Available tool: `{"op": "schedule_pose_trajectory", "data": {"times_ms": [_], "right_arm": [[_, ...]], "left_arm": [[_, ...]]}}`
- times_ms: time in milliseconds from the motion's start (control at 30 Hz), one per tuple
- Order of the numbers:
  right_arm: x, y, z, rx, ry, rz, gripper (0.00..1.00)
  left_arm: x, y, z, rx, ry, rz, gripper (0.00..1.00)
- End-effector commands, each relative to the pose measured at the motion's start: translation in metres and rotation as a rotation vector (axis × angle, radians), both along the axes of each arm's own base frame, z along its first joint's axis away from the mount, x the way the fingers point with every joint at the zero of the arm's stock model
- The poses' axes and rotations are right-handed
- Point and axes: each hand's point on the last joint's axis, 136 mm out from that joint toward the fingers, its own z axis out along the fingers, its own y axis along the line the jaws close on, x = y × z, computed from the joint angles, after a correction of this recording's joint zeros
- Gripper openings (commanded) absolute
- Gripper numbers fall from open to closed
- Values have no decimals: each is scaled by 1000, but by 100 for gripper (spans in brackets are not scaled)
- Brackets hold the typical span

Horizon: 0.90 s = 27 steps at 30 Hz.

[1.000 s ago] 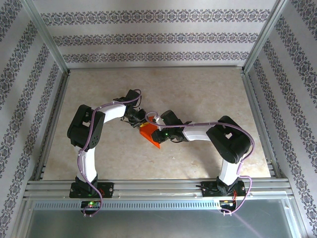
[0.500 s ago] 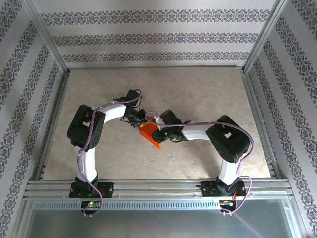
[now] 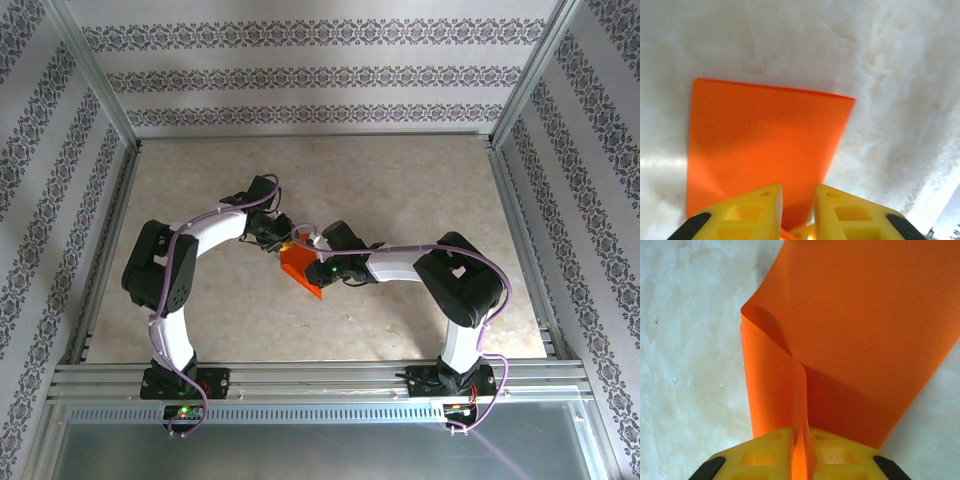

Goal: Fold a paper plane with a square sheet of paper (pick it up from the middle)
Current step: Third fold the triangle at the center of the table.

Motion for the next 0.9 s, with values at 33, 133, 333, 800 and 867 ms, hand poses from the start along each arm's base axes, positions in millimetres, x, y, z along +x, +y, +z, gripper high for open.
{"op": "schedule_pose_trajectory", "data": {"times_ms": [33,133,333,800,867], "right_arm": [[-2,-10,-19,-72,28,-19,16],[-2,-10,-20,-73,31,-17,16],[-2,-10,-21,-74,36,-16,16],[-3,-10,-23,-77,44,-20,17],[-3,-11,-24,-80,46,-20,17]], "left_arm": [[-17,1,6,-35,14,74,23],[-29,-2,5,-61,24,102,23],[-46,-11,-5,-82,50,146,19],[-61,-12,-35,-16,90,142,14],[-62,-12,-37,-12,91,143,14]]}}
